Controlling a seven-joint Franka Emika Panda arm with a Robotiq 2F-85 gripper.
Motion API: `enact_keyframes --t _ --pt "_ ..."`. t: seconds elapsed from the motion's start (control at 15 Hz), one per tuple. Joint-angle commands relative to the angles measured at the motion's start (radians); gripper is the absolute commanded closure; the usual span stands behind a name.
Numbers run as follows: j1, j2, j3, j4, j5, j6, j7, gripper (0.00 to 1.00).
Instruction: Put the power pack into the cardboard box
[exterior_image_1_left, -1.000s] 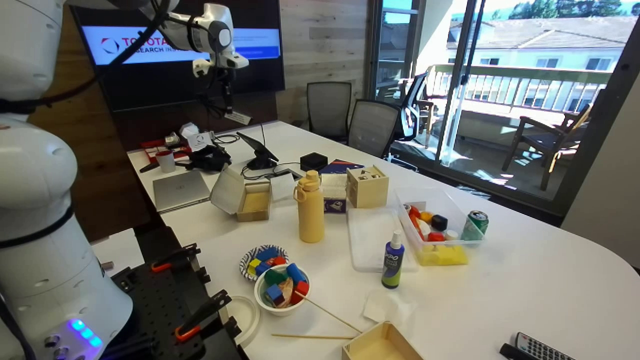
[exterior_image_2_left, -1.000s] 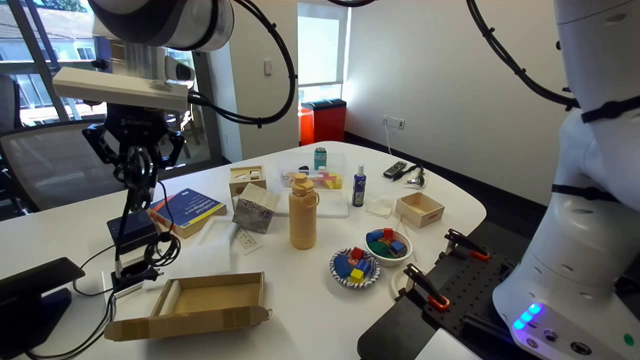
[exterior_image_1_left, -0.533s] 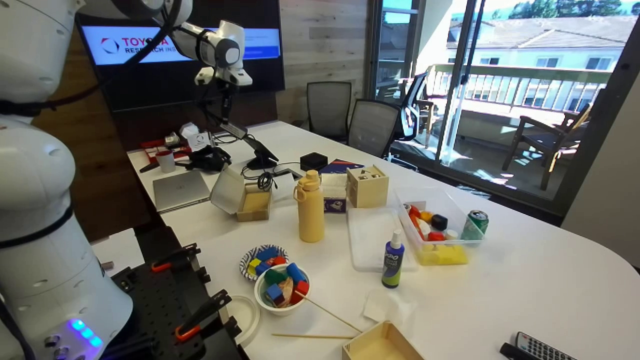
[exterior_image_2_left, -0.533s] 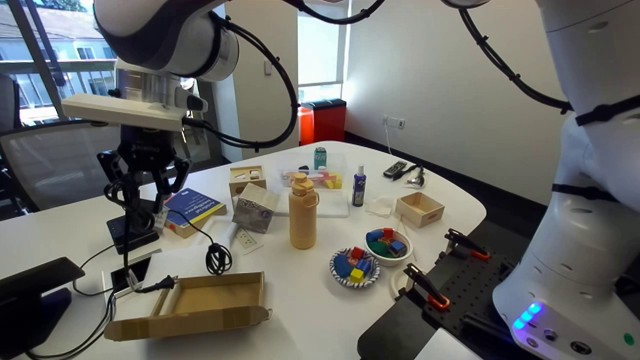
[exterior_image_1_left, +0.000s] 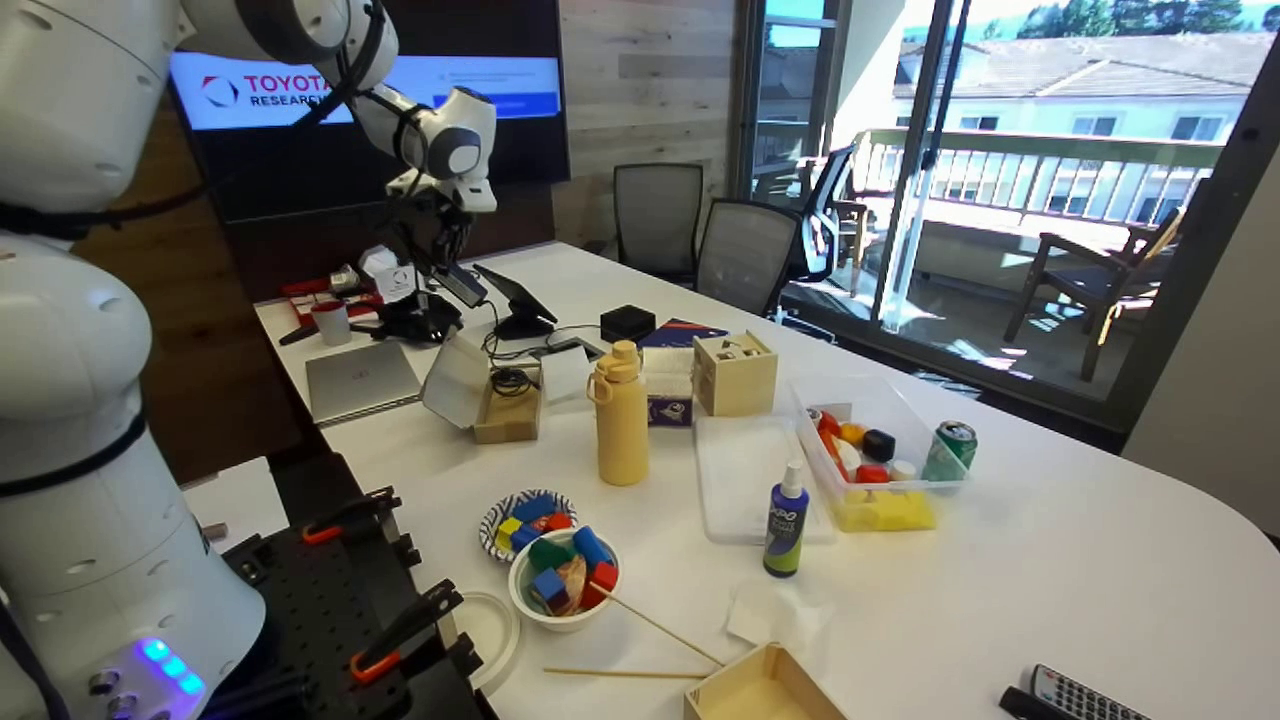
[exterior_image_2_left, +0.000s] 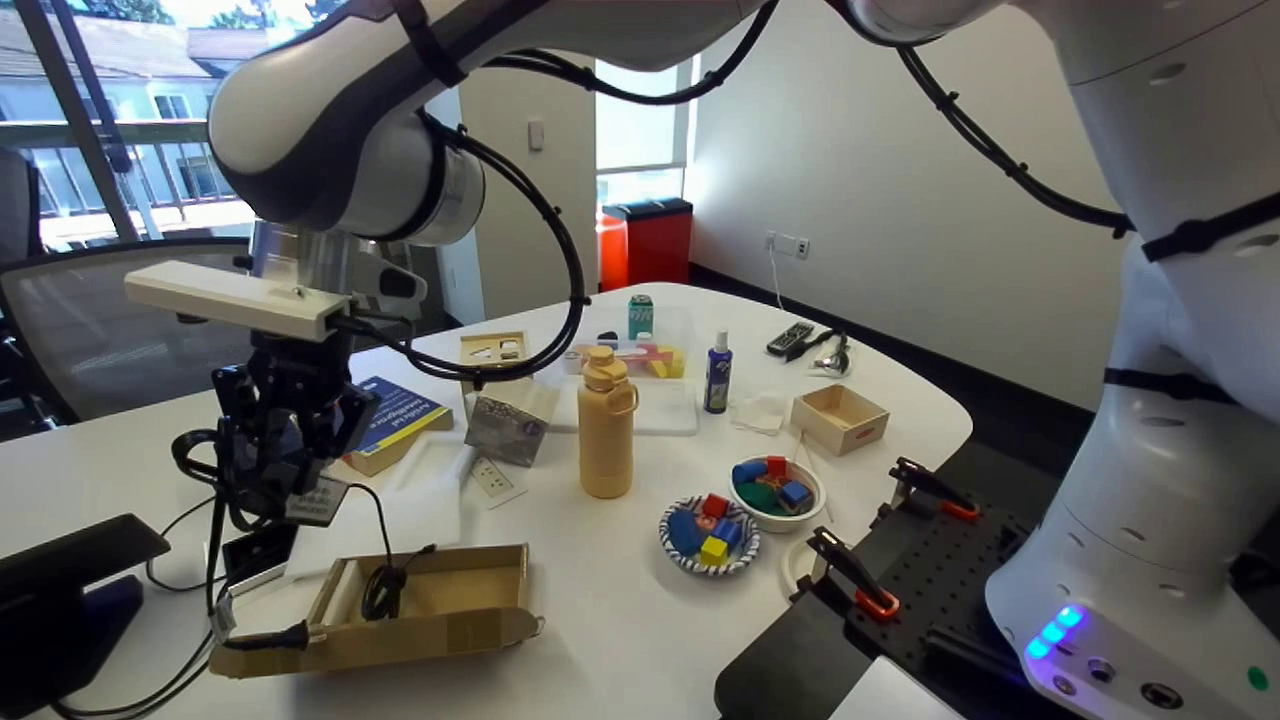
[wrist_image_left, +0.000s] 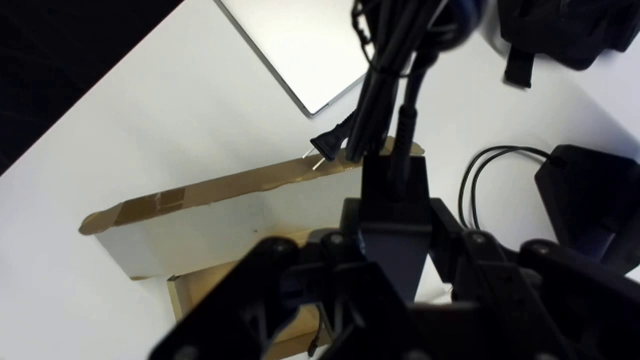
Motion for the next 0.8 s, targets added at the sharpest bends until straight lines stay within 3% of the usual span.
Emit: enact_keyframes --t 0.0,0.33,0.73 --pt "-0.007 -0.005 -0.01 -0.089 0.051 0.146 0.115 0.89" --pt "-0.025 0.048 0.0 -0.154 0.11 0.348 0.208 0.89" --pt "0.015 0.063 -0.084 -0.237 0.072 0.479 0.393 0.89"
